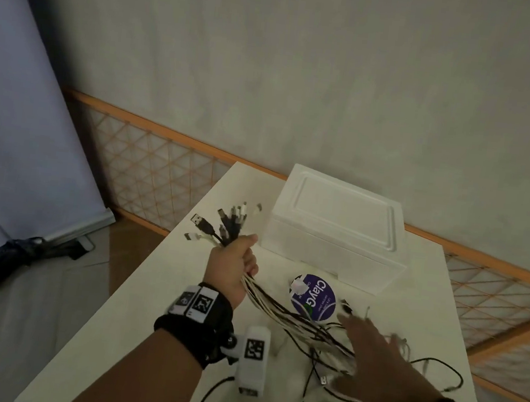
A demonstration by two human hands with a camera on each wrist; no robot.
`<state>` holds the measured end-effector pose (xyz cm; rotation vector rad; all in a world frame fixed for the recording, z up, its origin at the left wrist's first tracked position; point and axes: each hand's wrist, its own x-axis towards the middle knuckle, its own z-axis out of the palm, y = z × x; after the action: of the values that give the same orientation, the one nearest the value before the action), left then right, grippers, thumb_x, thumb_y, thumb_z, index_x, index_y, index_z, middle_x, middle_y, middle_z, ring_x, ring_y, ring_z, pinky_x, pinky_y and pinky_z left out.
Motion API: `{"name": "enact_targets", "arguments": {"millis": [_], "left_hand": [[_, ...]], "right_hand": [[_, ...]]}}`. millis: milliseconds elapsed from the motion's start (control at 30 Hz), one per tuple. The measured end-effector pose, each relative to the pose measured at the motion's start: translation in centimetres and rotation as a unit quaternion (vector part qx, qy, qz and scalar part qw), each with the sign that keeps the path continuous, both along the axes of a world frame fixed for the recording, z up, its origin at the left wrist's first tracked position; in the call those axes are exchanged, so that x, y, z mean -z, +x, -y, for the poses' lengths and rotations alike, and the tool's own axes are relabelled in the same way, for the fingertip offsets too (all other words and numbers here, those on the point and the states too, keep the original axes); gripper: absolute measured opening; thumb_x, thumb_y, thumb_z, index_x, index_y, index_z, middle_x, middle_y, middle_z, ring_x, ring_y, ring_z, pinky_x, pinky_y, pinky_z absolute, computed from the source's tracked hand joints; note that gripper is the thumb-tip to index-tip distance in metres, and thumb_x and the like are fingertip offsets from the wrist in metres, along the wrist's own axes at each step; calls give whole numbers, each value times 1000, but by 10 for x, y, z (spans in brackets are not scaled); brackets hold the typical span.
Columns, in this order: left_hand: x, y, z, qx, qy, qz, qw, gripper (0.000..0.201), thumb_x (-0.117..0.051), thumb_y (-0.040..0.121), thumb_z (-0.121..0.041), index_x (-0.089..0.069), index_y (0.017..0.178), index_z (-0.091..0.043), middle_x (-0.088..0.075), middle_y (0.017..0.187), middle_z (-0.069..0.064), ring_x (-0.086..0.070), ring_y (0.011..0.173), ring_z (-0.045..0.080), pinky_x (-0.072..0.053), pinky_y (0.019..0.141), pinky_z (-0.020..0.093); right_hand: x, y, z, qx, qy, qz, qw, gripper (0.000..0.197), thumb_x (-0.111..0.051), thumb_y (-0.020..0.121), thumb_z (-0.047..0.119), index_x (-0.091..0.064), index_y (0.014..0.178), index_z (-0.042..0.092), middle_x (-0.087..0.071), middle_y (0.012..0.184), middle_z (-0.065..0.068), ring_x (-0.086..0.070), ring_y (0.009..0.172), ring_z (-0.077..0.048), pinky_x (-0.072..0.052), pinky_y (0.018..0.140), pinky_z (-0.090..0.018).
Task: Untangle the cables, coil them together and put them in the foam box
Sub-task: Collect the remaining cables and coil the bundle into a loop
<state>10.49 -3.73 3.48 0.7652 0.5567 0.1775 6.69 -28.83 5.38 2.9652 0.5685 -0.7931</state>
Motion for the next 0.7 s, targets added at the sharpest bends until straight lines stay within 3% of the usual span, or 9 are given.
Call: {"name": "enact_targets", "arguments": {"millis": [100, 167, 233, 367, 400, 500, 533, 600, 700], "left_hand": [[-9, -10, 21, 46, 22, 51, 997, 42, -59, 93, -11, -39, 56, -18, -30, 43, -3, -30, 41, 11, -31, 47, 25], [-16, -16, 27, 79, 80, 84, 990, 47, -58, 95, -20, -43, 50, -17, -35, 43, -2, -37, 43, 13, -37, 50, 25], [-19, -21, 24, 100, 136, 100, 981, 52, -57, 94, -28, -43, 45, -17, -37, 42, 0, -40, 44, 15, -38, 51, 26], [-8, -33, 5, 133, 221, 75, 963, 57, -56, 94, -32, -42, 40, -22, -37, 42, 0, -37, 43, 17, -36, 56, 31], [-4, -36, 2, 147, 243, 71, 956, 57, -58, 94, -29, -45, 39, -21, -38, 42, 0, -37, 44, 16, -35, 57, 31], [2, -43, -5, 202, 275, 90, 936, 46, -64, 91, -14, -60, 46, -23, -42, 45, 0, -38, 46, 16, -35, 54, 29], [1, -45, -6, 228, 289, 99, 925, 39, -66, 90, -12, -66, 53, -25, -44, 47, 2, -40, 47, 16, -36, 53, 26], [0, -49, -6, 274, 308, 108, 905, 20, -70, 84, -15, -72, 66, -21, -52, 55, 9, -45, 50, 18, -41, 55, 26], [4, -51, -10, 308, 305, 106, 895, 27, -69, 80, -14, -61, 54, -14, -56, 56, 13, -51, 53, 22, -44, 59, 28]], "right_hand": [[-9, 7, -65, -21, 232, 66, 970, 99, -63, 77, 55, -5, 150, 23, -27, 148, 11, -28, 137, -12, -16, 115, -37], [4, 6, -101, -13, 271, 54, 961, 81, -63, 82, 43, -17, 144, 19, -55, 125, 6, -56, 107, -11, -45, 95, -34], [25, 1, -116, -10, 270, 100, 958, 46, -54, 89, 32, -35, 128, 16, -62, 97, -1, -61, 83, -18, -51, 76, -40], [35, 6, -107, -17, 370, -63, 927, 59, -67, 78, 37, -39, 130, 29, -61, 114, 7, -58, 100, -7, -49, 86, -27], [27, 9, -106, 24, 454, -119, 883, 72, -73, 68, 40, -38, 131, 35, -59, 122, 9, -56, 110, -9, -46, 90, -25], [-2, 28, -111, 236, 699, -169, 654, 94, -83, 49, 56, -45, 131, 30, -63, 124, -3, -59, 115, -24, -45, 98, -40], [-14, 34, -116, 269, 713, -168, 625, 89, -77, 55, 64, -48, 130, 25, -64, 121, -8, -61, 112, -28, -46, 99, -46], [-38, 39, -130, 284, 684, -173, 650, 65, -57, 75, 64, -54, 124, 21, -67, 114, -13, -65, 105, -31, -49, 96, -50], [-49, 35, -156, 222, 633, -109, 734, 35, -49, 96, 39, -64, 111, 12, -70, 104, -13, -70, 93, -26, -55, 89, -43]]}}
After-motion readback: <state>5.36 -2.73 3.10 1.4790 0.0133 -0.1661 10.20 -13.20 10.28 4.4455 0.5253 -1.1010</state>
